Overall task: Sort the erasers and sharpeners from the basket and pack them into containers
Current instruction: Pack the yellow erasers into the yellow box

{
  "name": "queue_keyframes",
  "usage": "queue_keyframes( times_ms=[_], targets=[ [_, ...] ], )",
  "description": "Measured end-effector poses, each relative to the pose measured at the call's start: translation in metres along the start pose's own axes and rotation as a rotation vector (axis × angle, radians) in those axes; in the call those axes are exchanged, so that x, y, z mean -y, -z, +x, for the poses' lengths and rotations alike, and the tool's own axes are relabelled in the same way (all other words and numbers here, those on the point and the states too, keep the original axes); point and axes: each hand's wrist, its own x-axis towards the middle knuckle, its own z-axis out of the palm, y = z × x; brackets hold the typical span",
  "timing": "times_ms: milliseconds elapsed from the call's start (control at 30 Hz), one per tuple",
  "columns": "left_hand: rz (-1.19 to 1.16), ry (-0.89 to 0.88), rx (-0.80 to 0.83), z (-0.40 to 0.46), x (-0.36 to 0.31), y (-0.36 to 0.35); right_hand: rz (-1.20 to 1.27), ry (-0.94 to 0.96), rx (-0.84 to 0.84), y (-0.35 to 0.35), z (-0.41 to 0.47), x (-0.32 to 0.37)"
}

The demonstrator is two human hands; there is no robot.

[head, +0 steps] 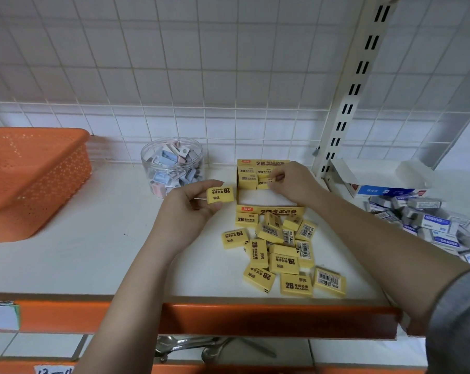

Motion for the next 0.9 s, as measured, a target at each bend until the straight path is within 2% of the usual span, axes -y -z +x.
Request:
queue_keyframes(
  times_ms=[200, 300, 467, 567, 733, 900],
  targets=[
    [-0.067, 0.003, -0.013, 0.006, 0.005, -0.005, -0.091, 0.04, -0.085, -0.008, -0.004, 0.0],
    [-0.11, 0.074, -0.03, 0.014, -0.002, -0.009, -0.093, 0.057, -0.087, -0.008, -0.005, 0.0],
    [-0.293, 0.155, 0.085, 0.045, -0.021, -0.014, -0.005, 0.038, -0.144, 0.006, -0.008, 0.0],
    [-0.17, 0.081, 0.131, 0.072, -0.026, -0.021, 0.02, 0.035, -0.149, 0.025, -0.018, -0.001],
    [0.166, -0.021, 0.247, 0.108, -0.032, -0.045, -0.022, 0.014, 0.023, 0.054, -0.056, -0.004],
    [0.386, -0.11, 0.361, 0.126, -0.031, -0.073, 0.054, 0.079, 0.064, 0.063, -0.113, -0.004]
  ],
)
